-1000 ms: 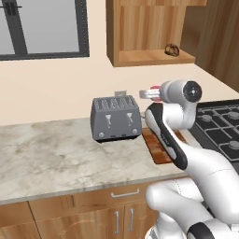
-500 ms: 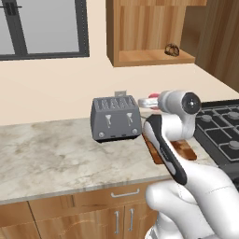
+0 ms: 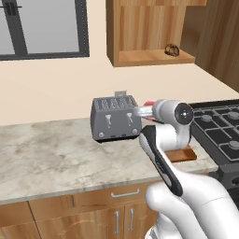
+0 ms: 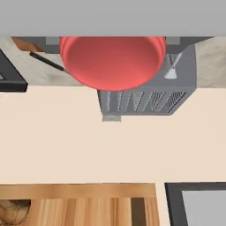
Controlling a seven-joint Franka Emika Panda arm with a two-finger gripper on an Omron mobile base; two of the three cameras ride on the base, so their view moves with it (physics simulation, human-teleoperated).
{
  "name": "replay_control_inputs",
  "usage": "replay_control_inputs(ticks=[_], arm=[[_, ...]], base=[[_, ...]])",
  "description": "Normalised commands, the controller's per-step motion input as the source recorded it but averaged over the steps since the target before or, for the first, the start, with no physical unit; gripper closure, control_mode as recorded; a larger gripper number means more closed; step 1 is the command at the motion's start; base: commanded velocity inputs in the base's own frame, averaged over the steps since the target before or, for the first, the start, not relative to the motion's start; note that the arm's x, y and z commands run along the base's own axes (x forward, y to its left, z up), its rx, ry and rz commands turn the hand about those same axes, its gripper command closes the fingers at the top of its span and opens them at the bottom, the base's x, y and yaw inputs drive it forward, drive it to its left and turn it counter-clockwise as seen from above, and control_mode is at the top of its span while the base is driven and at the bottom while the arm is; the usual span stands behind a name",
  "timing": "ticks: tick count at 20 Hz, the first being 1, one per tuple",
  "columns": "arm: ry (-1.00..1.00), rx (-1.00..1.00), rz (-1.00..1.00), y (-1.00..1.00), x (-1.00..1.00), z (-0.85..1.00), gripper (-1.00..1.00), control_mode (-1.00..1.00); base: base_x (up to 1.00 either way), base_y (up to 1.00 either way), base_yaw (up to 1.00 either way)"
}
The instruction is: Pick the bread, place it on the cutting board, pick the jam, place it on the counter, and close the cabinet.
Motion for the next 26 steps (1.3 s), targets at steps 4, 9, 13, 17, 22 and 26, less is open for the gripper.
replay_control_inputs(ticks=[4,9,13,17,22,26], arm=[[0.0,0.0,0.0,0.16,-0.05,-0.27,1.0,-1.0],[0.0,0.0,0.0,0.08,-0.08,-0.22,1.0,-1.0],[0.01,0.0,0.0,0.05,-0.05,-0.22,1.0,-1.0],[0.03,0.0,0.0,0.05,-0.03,-0.25,1.0,-1.0],[0.03,0.0,0.0,0.03,-0.06,-0.24,1.0,-1.0],[0.03,0.0,0.0,0.04,-0.05,-0.23,1.0,-1.0]], base=[[0.0,0.0,0.0],[0.0,0.0,0.0],[0.0,0.0,0.0],[0.0,0.0,0.0],[0.0,0.0,0.0],[0.0,0.0,0.0]])
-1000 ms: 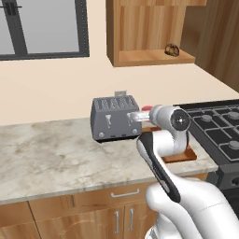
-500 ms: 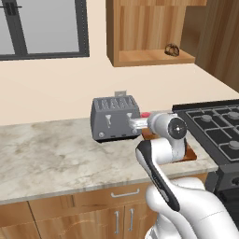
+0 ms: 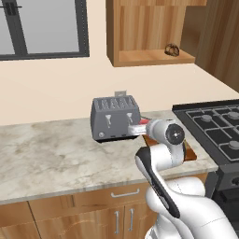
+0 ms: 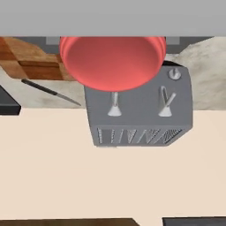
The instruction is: Pick the bread, place it on the cutting board, pick the jam, place it on the counter, and close the cabinet.
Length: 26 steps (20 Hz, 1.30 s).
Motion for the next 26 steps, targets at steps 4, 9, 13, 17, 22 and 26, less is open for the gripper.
replay_control_inputs(ticks=[4,9,13,17,22,26], arm=[[0.02,0.0,0.0,0.04,-0.04,-0.21,1.0,-1.0],[0.03,0.0,0.0,0.03,-0.02,-0.2,1.0,-1.0],[0.03,0.0,0.0,0.02,0.0,-0.19,1.0,-1.0],[0.03,0.0,0.0,0.06,0.0,-0.23,1.0,-1.0],[0.04,0.0,0.0,0.11,0.0,-0.25,1.0,-1.0],[0.02,0.0,0.0,0.13,0.0,-0.31,1.0,-1.0]], base=[[0.0,0.0,0.0],[0.0,0.0,0.0],[0.0,0.0,0.0],[0.0,0.0,0.0],[0.0,0.0,0.0],[0.0,0.0,0.0]])
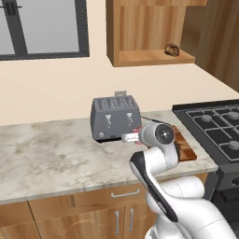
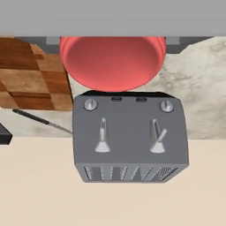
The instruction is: Pick the bread, place it on the cutting board, pick the jam, place it on the counter, and close the cabinet.
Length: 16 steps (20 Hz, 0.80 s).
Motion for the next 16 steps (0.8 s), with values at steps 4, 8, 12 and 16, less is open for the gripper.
replay_control_inputs(ticks=[4,8,12,16], arm=[[0.01,0.0,0.0,0.11,0.04,-0.33,1.0,-1.0],[0.0,0.0,0.0,0.1,0.12,-0.29,1.0,-1.0],[0.01,0.0,0.0,0.08,0.09,-0.26,1.0,-1.0],[0.01,0.0,0.0,0.13,0.11,-0.29,1.0,-1.0]], base=[[0.0,0.0,0.0],[0.0,0.0,0.0],[0.0,0.0,0.0],[0.0,0.0,0.0]])
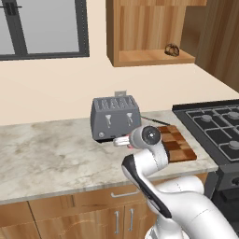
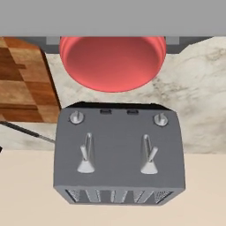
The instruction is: Pick the bread, place it on the cutting board, pick the jam, place it on the counter, and close the cabinet.
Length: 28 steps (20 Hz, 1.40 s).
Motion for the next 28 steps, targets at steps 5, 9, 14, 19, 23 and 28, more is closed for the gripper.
replay_control_inputs(ticks=[5,9,14,19,23,28], arm=[[0.0,0.0,0.0,0.13,0.12,-0.25,1.0,-1.0],[0.0,0.0,0.0,0.11,0.18,-0.25,1.0,-1.0],[0.02,0.0,0.0,0.09,0.15,-0.25,1.0,-1.0],[0.03,0.0,0.0,0.02,0.12,-0.27,1.0,-1.0],[0.0,0.0,0.0,0.01,0.19,-0.28,1.0,-1.0],[0.0,0.0,0.0,0.0,0.15,-0.25,1.0,-1.0]], base=[[0.0,0.0,0.0],[0.0,0.0,0.0],[0.0,0.0,0.0],[0.0,0.0,0.0],[0.0,0.0,0.0],[0.0,0.0,0.0]])
